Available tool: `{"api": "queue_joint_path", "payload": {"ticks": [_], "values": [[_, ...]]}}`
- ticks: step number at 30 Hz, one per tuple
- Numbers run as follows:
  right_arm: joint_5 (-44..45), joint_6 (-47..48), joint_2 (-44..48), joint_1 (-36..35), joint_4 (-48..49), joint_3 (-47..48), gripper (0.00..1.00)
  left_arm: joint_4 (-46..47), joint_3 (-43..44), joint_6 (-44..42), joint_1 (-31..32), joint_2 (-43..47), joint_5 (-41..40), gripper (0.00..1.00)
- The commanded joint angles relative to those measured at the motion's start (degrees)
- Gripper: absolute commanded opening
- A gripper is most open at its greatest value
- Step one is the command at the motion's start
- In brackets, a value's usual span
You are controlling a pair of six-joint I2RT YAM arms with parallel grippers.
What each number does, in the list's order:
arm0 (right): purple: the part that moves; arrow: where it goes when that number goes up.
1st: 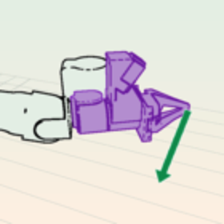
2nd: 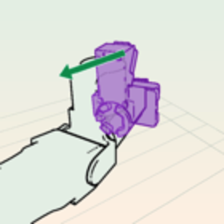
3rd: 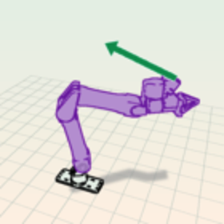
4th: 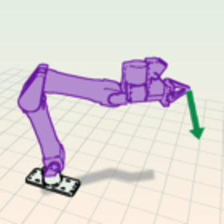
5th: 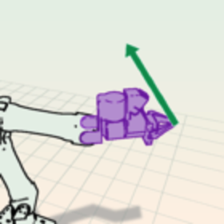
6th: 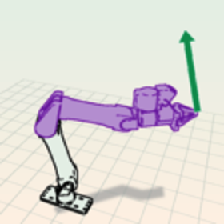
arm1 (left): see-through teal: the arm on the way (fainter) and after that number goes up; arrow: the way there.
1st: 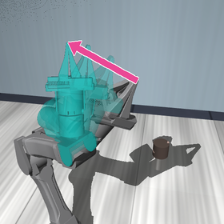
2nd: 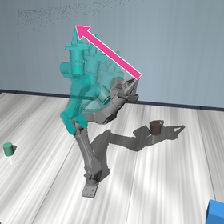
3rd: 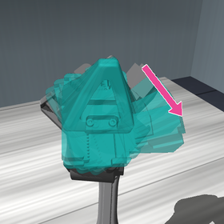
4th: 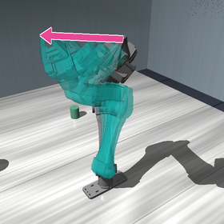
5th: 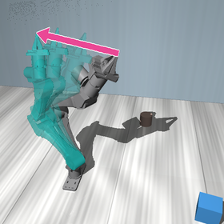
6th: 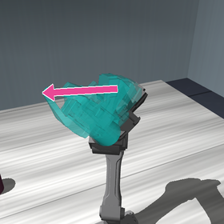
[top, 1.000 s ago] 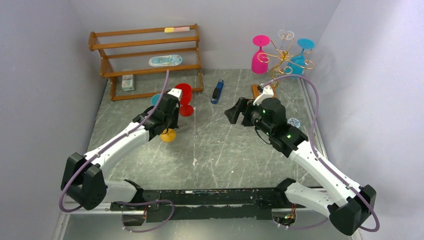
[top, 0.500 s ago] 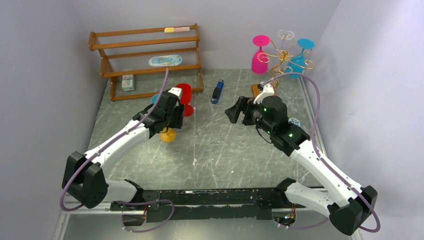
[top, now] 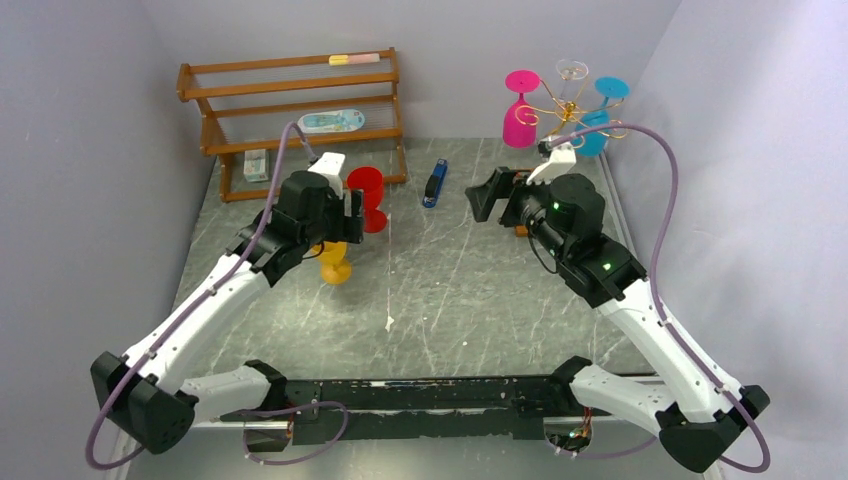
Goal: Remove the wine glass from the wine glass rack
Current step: Place the wine glass at the center of the board, then pick up the wine glass from the wine rack.
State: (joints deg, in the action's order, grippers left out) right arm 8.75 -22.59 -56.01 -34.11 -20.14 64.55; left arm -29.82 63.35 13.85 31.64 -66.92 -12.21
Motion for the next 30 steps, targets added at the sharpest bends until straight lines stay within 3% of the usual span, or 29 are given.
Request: {"api": "queue_joint_path", "payload": {"ticks": [1, 8, 13, 22, 30], "values": [[4.7, 3.7, 0.6, 0.5, -1.0, 3.4, 0.95, -0.7, 1.6, -0.4, -0.3, 3.5, 3.1, 0.86], [6.9, 4.7, 0.2, 0.6, 0.4, 5.6, 0.95, 0.2, 1.4, -0.1, -0.3, 5.3, 5.7, 0.87], [7.9, 4.9, -6.4, 2.0, -2.5, 13.2, 0.92, 0.7, 2.0, 0.2, -0.3, 4.4, 8.2, 0.86], [-4.8, 0.6, -19.7, 15.5, -3.7, 27.3, 0.89, -0.3, 2.1, -0.7, -0.3, 5.5, 8.8, 0.87], [-6.5, -1.6, -28.5, 21.1, -3.9, 37.4, 0.84, -1.1, 2.2, -1.1, -0.3, 6.5, 10.0, 0.87]]}}
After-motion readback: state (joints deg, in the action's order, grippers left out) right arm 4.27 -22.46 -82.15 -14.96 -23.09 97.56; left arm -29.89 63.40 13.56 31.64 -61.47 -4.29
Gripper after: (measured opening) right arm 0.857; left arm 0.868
